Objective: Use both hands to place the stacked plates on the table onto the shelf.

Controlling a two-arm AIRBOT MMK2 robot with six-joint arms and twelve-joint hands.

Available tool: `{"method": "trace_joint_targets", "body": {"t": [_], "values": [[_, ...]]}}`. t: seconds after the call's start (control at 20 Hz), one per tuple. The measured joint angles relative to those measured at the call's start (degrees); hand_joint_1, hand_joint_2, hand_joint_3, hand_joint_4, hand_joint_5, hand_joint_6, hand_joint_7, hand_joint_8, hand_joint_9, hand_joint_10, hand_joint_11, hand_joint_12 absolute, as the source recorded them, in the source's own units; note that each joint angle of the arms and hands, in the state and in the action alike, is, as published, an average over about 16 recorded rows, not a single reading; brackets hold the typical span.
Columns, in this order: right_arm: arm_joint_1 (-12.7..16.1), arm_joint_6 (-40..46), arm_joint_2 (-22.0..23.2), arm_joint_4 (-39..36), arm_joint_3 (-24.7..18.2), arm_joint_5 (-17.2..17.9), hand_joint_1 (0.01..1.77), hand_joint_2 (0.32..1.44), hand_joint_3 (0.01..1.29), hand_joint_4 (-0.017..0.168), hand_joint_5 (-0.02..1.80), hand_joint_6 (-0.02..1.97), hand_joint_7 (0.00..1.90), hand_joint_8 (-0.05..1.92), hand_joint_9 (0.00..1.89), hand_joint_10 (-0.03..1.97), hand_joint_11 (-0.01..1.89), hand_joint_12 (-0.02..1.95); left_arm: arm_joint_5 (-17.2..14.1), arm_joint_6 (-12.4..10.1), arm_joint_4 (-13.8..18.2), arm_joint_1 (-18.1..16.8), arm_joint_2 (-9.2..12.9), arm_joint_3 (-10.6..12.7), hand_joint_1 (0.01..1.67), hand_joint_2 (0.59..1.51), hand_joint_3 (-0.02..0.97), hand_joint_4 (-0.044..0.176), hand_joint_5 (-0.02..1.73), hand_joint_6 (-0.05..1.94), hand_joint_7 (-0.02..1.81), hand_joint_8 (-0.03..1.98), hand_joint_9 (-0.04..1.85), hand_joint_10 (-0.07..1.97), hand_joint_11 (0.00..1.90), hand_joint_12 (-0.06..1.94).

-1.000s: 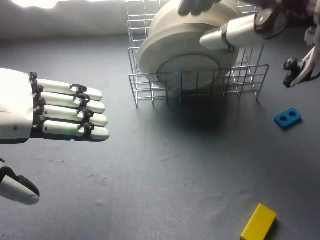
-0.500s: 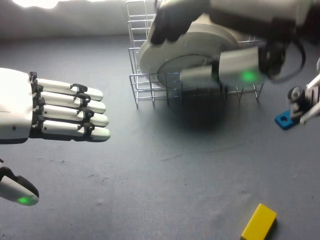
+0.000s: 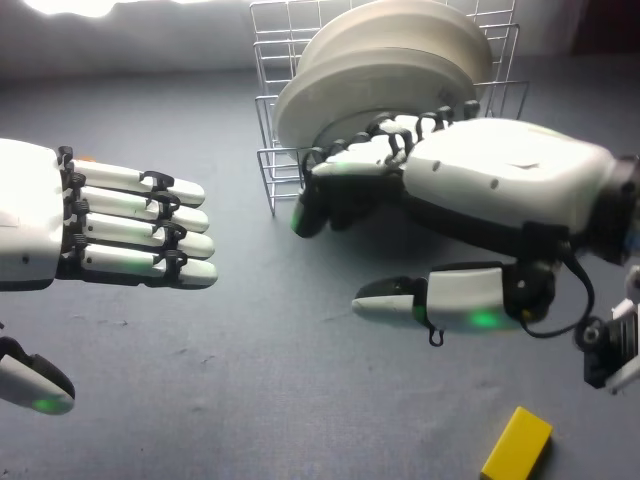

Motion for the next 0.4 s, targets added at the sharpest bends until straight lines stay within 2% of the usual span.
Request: {"method": "trace_joint_targets", "body": {"t": [0.1, 0.25, 0.4], "values": [[-1.9, -0.4, 0.0, 0.9, -0.6, 1.6, 0.78, 1.17, 0.03, -0.001, 0.37, 1.28, 0.42, 1.44, 0.44, 1.46, 0.29, 1.66, -0.1, 0.0, -0.1, 0.1, 0.1, 0.0, 0.02, 1.186, 0.011, -0.002, 0.33, 0.46, 0.40, 0.47, 0.34, 0.60, 0.22, 0.67], [-3.6, -0.7, -0.1, 1.5, -0.8, 3.5, 0.73, 1.16, 0.03, -0.001, 0.39, 1.39, 0.46, 1.52, 0.49, 1.54, 0.35, 1.72, -0.2, 0.0, -0.2, 0.2, 0.1, -0.1, 0.02, 1.200, 0.011, -0.002, 0.40, 0.56, 0.46, 0.58, 0.40, 0.74, 0.27, 0.83], [-5.3, -0.9, -0.1, 2.0, -1.0, 5.3, 0.66, 1.16, 0.02, -0.002, 0.42, 1.58, 0.51, 1.65, 0.56, 1.68, 0.45, 1.81, -0.3, 0.0, -0.3, 0.3, 0.2, -0.1, 0.02, 1.223, 0.011, -0.002, 0.50, 0.74, 0.58, 0.76, 0.51, 0.97, 0.34, 1.09]]}}
